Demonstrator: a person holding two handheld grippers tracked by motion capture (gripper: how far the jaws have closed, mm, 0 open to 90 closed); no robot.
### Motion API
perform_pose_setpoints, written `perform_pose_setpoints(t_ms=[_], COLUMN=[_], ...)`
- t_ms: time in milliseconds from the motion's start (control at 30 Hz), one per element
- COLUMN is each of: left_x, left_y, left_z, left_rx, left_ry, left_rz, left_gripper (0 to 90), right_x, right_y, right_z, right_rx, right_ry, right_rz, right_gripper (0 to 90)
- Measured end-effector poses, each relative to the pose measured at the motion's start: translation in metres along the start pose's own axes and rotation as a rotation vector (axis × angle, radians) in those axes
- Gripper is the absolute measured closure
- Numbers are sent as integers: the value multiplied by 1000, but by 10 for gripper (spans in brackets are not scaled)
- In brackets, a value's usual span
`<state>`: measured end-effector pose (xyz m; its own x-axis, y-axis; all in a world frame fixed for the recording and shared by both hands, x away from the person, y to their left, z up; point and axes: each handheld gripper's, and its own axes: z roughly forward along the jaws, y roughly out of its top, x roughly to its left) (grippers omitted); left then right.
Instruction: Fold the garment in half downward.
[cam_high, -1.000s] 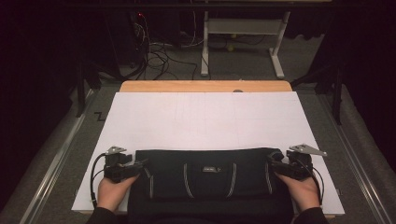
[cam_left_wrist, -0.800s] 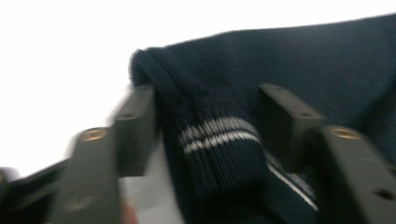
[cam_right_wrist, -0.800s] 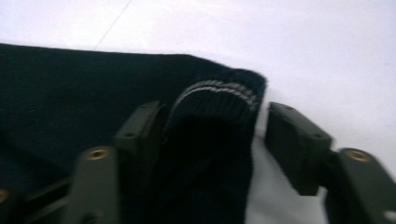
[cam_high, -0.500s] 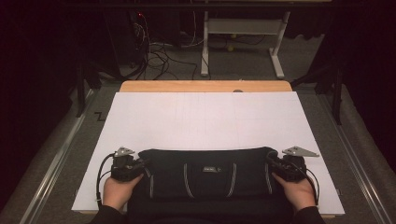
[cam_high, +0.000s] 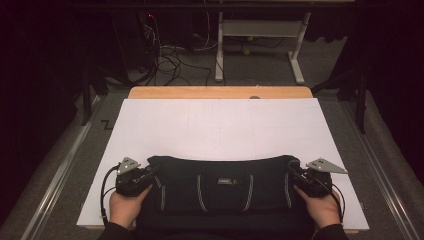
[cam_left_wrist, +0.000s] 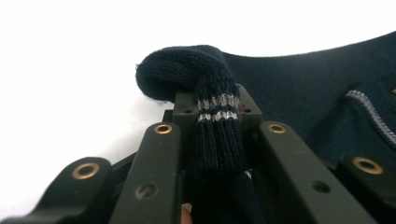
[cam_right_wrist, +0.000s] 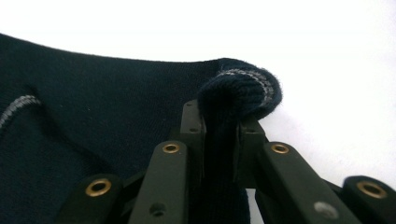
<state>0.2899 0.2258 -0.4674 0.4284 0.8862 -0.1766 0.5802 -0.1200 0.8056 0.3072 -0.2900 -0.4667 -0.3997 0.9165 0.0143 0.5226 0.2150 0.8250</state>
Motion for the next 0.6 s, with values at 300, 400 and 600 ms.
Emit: perform_pose_setpoints(t_ms=[300, 400, 600], left_x=[-4, -3, 10], left_y=[7, 8, 14], left_z=[-8, -6, 7], left_rx=[-59, -59, -29], left_ry=[17, 27, 34], left_rz=[52, 76, 65], left_gripper=[736, 736, 737], right_x=[2, 2, -3], right_y=[7, 8, 14], right_z=[-6, -6, -4], right_rx=[-57, -69, -91], right_ry=[-13, -15, 3], right_rz=[-18, -27, -16], right_gripper=[787, 787, 787])
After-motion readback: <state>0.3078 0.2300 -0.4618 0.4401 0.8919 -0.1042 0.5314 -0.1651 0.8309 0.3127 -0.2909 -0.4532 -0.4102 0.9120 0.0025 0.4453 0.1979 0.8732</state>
